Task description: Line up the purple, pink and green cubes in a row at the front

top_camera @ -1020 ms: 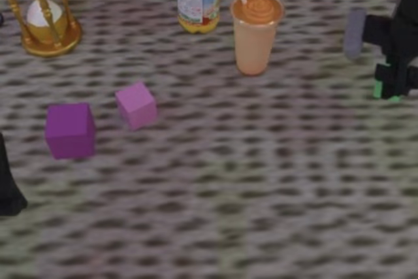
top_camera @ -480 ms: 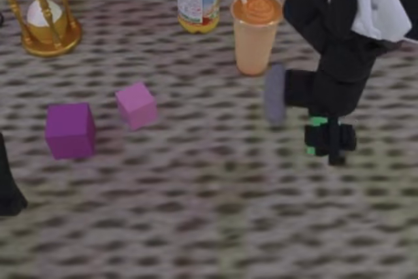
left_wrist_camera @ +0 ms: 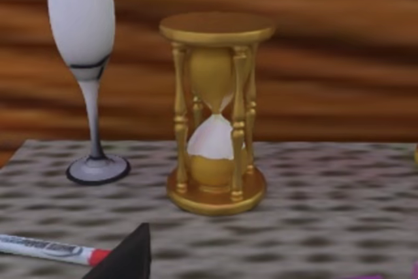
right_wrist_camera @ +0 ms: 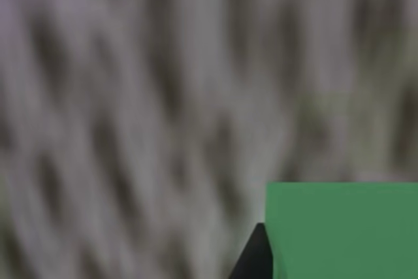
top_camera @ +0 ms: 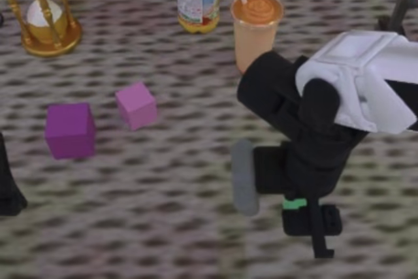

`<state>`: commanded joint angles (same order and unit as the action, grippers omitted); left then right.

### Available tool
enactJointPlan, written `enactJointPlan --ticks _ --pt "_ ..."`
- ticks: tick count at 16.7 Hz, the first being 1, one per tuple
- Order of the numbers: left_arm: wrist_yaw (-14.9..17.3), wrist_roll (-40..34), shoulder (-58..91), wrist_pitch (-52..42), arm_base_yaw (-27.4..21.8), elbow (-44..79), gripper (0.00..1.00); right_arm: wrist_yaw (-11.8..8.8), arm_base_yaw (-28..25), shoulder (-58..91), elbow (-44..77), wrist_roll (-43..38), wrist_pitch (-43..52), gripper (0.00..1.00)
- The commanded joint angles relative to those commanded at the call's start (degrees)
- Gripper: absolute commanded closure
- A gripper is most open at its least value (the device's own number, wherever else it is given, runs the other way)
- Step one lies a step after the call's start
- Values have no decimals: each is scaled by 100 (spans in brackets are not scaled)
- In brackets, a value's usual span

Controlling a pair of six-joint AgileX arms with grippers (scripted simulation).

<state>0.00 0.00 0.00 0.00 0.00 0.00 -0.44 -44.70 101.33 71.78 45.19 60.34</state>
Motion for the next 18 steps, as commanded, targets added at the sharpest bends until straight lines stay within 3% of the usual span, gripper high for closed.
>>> enactJointPlan --ticks 5,12,17,18 --pt "0 0 0 0 0 0 0 -3 11 53 -58 2 -77 100" --pt "0 0 0 0 0 0 0 2 0 541 -908 -20 -1480 100" --pt "0 0 0 0 0 0 0 2 -7 590 -978 -16 -1569 100" --pt "0 0 0 0 0 0 0 2 -7 590 -978 -16 -1569 92"
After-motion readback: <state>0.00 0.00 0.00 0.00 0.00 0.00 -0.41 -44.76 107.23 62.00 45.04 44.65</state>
